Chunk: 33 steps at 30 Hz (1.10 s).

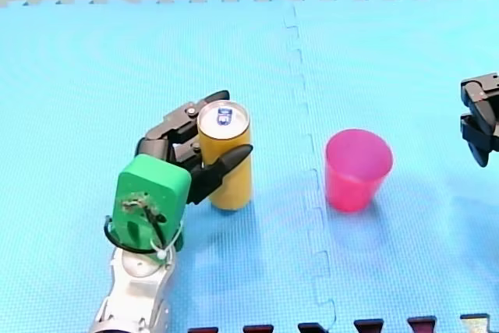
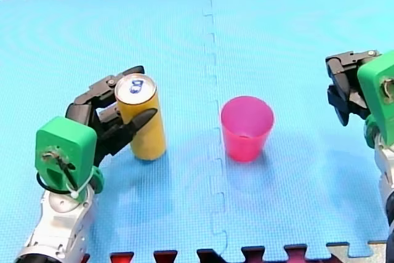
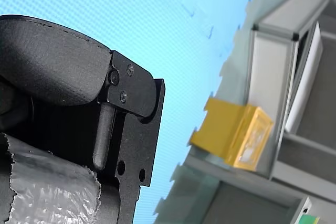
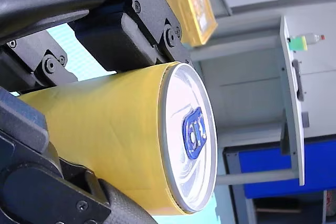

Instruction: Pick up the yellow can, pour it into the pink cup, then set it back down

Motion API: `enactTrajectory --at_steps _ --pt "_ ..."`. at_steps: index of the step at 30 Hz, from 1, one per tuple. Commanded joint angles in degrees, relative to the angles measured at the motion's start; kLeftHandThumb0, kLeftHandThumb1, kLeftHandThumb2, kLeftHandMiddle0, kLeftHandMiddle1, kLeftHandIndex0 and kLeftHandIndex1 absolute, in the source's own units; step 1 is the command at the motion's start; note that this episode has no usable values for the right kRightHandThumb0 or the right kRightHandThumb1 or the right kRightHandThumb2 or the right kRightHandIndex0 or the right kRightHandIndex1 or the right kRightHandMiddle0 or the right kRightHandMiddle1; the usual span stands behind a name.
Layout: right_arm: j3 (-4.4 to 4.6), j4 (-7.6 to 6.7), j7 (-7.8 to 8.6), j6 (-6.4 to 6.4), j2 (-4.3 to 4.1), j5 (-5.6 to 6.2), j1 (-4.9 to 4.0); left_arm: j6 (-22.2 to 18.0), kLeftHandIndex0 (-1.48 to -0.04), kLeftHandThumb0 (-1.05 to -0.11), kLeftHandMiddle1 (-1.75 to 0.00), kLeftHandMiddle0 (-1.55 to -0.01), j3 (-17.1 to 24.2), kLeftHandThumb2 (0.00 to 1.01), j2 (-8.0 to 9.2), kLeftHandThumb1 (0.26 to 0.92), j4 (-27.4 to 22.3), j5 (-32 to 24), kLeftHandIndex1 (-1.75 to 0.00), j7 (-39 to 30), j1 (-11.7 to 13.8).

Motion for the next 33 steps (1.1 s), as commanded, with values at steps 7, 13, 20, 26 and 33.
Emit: enactTrajectory --at_steps 7,13,20,26,33 --pt "-0.04 0.00 0.37 0.40 0.18 0.26 -0.07 6.4 -1.20 -0.367 -0.02 -1.35 1.5 0.00 1.93 0.774 -4.1 -1.7 0.00 -0.7 -7.3" --pt "-0.54 0.12 0.27 0.51 1.37 0.84 -0.14 7.9 -1.20 -0.377 -0.01 -1.35 -0.5 0.00 2.12 0.766 -2.5 3.2 0.00 3.9 -12.5" --pt "-0.75 0.33 -0.16 0.64 1.66 0.79 -0.06 10.6 -1.20 -0.385 -0.01 -1.35 -3.5 0.00 3.52 0.764 4.7 10.0 0.00 9.8 -18.6" --pt "-0.80 0.36 -0.42 0.32 1.58 0.68 0.07 9.7 -1.20 -0.383 -0.01 -1.35 -3.9 0.00 3.84 0.766 9.1 10.3 0.00 11.0 -21.0" --pt "-1.00 0.41 -0.72 -0.37 1.92 0.70 0.33 10.3 -1.20 -0.375 -0.01 -1.36 -4.5 0.00 4.41 0.767 14.4 11.3 0.00 12.6 -23.6"
